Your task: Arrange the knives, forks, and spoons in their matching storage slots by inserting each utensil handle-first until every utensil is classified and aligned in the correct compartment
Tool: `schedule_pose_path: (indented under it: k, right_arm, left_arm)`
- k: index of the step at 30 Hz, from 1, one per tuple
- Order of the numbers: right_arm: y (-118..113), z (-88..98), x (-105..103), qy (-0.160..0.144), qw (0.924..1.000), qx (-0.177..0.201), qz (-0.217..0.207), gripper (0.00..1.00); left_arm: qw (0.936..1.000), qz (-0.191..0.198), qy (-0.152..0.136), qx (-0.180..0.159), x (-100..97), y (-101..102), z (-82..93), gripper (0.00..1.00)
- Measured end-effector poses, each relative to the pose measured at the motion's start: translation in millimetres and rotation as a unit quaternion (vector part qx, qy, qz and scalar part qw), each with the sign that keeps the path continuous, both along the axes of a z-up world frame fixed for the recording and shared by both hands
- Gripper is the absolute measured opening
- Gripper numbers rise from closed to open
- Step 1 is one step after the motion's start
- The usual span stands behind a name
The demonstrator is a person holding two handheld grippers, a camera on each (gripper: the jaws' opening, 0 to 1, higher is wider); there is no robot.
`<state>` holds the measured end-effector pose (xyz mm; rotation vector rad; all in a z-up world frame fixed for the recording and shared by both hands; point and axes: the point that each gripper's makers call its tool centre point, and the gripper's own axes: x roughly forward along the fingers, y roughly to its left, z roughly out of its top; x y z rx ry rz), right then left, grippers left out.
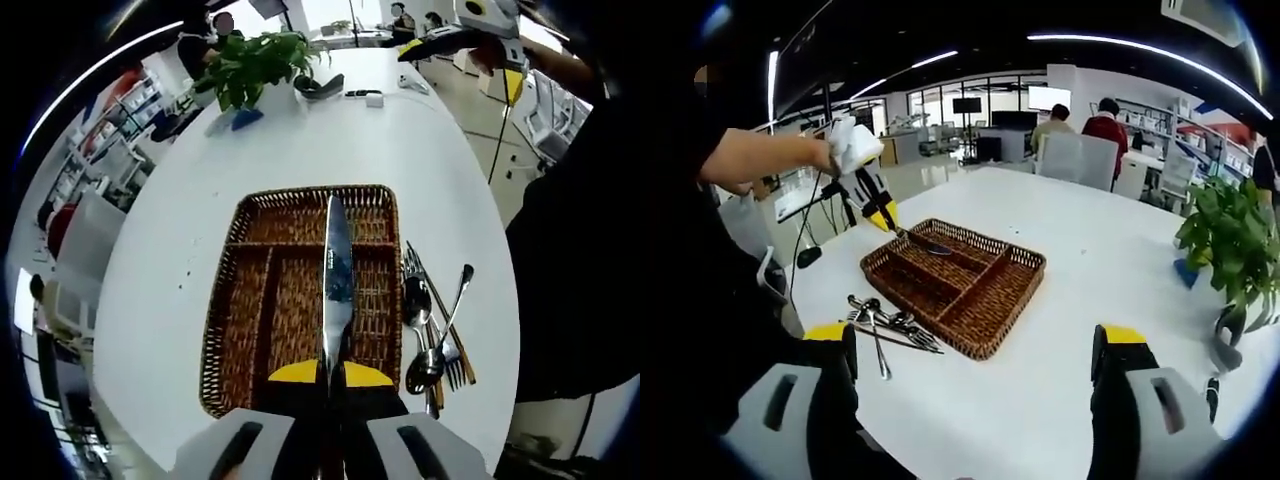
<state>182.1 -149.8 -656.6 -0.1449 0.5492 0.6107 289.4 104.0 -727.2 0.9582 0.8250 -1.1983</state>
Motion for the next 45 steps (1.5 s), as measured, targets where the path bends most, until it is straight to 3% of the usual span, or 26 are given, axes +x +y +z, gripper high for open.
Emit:
schedule_pose_path:
  k: [6, 10, 45]
  right_arm:
    - [-1, -1.2, -2, 0.002, 1.0, 0.001, -0.001, 0.99]
    - [4, 5.4, -1, -0.003, 0.9998, 0.021, 0.001, 0.99]
    - [-6, -4.4, -6, 0.011, 0.9998, 0.014, -0.002, 0.99]
  left_arm:
    - [1.0, 0.001, 0.0, -0.003, -2.8, 0, -7.8, 0.03]
    - [1.0, 0.002, 0.001, -0.004, -3.4, 0, -12.6, 0.03]
    - [0.9996, 0.003, 0.028, 0.004, -16.6, -3, -63.5, 0.03]
